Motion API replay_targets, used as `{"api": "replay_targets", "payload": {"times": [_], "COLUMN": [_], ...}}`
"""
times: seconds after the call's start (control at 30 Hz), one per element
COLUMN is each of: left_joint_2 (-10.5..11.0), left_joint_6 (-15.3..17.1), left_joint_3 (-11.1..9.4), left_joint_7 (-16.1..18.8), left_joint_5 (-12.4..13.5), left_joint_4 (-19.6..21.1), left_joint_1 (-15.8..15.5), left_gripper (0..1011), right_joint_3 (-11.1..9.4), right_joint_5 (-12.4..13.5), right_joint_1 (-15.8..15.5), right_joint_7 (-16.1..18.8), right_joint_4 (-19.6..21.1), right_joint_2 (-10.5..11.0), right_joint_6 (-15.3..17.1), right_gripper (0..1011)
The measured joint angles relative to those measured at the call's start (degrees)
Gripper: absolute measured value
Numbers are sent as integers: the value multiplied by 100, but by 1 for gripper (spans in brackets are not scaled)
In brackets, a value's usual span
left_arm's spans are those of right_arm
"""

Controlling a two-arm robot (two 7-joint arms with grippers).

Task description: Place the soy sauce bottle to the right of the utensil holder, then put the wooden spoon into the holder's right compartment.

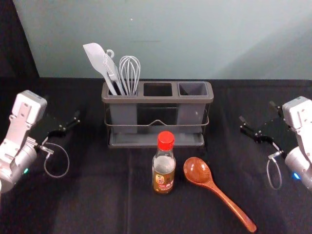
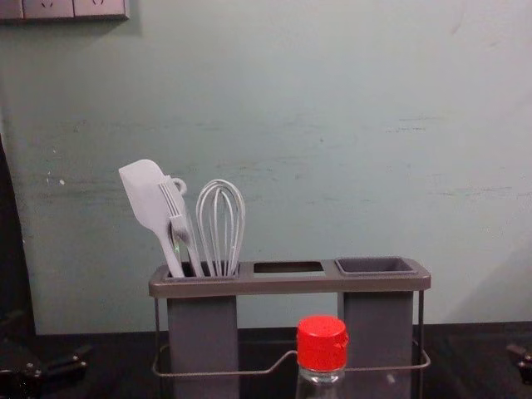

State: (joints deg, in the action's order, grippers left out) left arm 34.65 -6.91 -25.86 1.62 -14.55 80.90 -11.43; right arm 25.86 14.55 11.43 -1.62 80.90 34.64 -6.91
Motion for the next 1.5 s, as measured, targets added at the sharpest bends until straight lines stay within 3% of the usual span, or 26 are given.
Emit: {"api": "replay_targets", "payload": {"times": [1.5], "left_joint_2": [0], "left_joint_6": [0], "left_joint_3": [0], "left_joint_7": [0], "left_joint_5": [0], "left_joint_4": [0], "left_joint_1": [0], "left_gripper": [1000], "right_joint_3": [0], "right_joint_5": [0], "right_joint_1": [0], "right_joint_7": [0], "right_joint_4": [0], "right_joint_2": [0], "right_joint_6": [0], "right_gripper": [1003]}}
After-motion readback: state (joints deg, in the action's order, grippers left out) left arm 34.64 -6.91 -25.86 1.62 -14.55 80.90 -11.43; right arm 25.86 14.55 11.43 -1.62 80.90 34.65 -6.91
